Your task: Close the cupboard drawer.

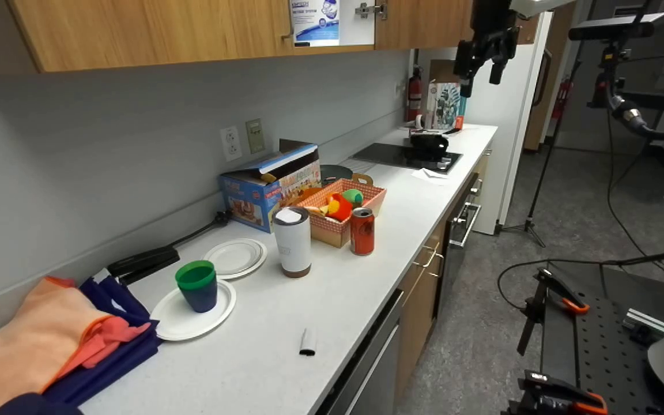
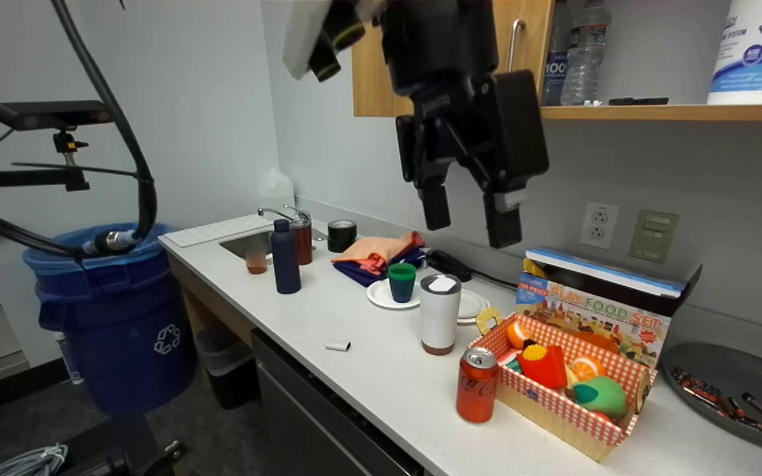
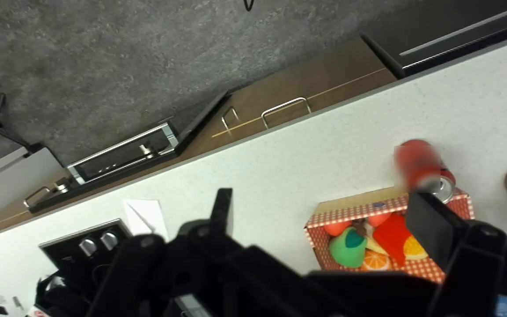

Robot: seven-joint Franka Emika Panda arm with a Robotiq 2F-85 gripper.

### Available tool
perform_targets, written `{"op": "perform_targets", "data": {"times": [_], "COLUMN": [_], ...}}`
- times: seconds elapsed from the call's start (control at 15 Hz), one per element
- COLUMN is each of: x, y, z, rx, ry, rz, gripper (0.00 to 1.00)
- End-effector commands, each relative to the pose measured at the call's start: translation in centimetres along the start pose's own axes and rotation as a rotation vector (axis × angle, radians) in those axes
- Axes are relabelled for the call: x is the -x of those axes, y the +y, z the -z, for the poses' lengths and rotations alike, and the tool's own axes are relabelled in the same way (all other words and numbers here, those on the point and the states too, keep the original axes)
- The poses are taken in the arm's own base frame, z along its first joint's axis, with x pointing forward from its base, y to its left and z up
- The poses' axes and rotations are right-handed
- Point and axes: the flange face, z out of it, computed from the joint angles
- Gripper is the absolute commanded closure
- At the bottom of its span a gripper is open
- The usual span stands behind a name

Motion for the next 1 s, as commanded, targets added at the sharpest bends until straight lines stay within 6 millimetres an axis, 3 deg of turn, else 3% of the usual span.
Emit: {"op": "perform_targets", "data": {"times": [0.0,0.07,0.53,0.73,0.93], "x": [1.7,0.4,0.7,-0.5,-1.5], "y": [2.3,1.5,2.5,5.8,10.5], "z": [2.0,1.3,2.2,3.2,4.7], "rx": [0.016,0.008,-0.006,-0.024,-0.019], "ry": [0.116,0.049,0.088,0.084,0.125], "rz": [-0.111,-0.058,-0.117,-0.211,-0.319], "gripper": [0.0,0.0,0.0,0.0,0.0]}}
